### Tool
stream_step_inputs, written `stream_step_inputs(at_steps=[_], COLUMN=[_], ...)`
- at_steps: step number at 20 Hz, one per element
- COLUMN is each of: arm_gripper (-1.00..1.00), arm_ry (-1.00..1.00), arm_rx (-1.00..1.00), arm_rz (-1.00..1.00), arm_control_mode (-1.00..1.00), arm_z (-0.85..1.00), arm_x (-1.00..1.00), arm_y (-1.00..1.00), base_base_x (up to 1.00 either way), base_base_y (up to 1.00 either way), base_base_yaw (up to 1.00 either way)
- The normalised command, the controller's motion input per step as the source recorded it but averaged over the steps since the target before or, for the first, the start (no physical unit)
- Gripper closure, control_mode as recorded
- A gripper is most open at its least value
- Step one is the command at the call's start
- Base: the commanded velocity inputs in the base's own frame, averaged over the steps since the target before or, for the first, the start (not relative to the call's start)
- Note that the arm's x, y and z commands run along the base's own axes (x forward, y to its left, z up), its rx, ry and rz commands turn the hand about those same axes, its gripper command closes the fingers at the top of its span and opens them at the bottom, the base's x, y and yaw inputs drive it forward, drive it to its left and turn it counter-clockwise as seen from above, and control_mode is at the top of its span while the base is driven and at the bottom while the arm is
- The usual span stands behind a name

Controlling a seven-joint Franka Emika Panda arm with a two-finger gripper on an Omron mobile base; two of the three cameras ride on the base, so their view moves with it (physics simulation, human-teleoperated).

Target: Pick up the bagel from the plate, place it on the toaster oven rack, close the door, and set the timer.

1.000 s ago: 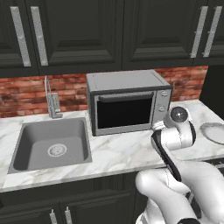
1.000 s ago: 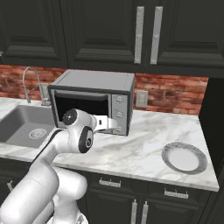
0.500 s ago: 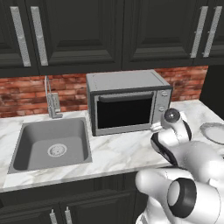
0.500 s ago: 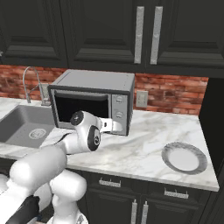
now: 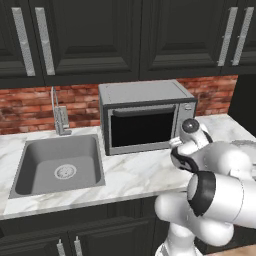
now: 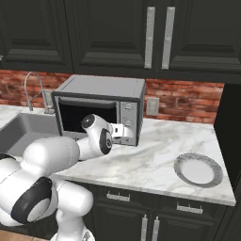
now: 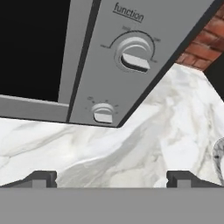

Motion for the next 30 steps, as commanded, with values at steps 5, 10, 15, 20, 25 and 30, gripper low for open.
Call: stream_step_inputs(at_steps=[5, 10, 15, 20, 25, 30], arm_gripper=[-1.00, -1.00, -1.00, -1.00, -1.00, -1.00], arm_ry=[0.00, 0.00, 0.00, -0.02, 0.00, 0.00], arm_rx=[0.00, 0.00, 0.00, 0.00, 0.00, 0.00], arm_rz=[0.00, 0.00, 0.00, 0.00, 0.00, 0.00], arm_control_mode=[-1.00, -1.00, -1.00, -1.00, -1.00, -1.00], arm_z=[-0.22, -0.38, -0.23, 0.00, 0.00, 0.00], arm_x=[0.27, 0.03, 0.05, 0.12, 0.21, 0.25], arm_y=[-0.11, -0.20, -0.06, 0.00, 0.00, 0.00], base_base_x=[0.00, 0.00, 0.00, 0.00, 0.00, 0.00], base_base_y=[0.00, 0.00, 0.00, 0.00, 0.00, 0.00], base_base_yaw=[0.00, 0.00, 0.00, 0.00, 0.00, 0.00])
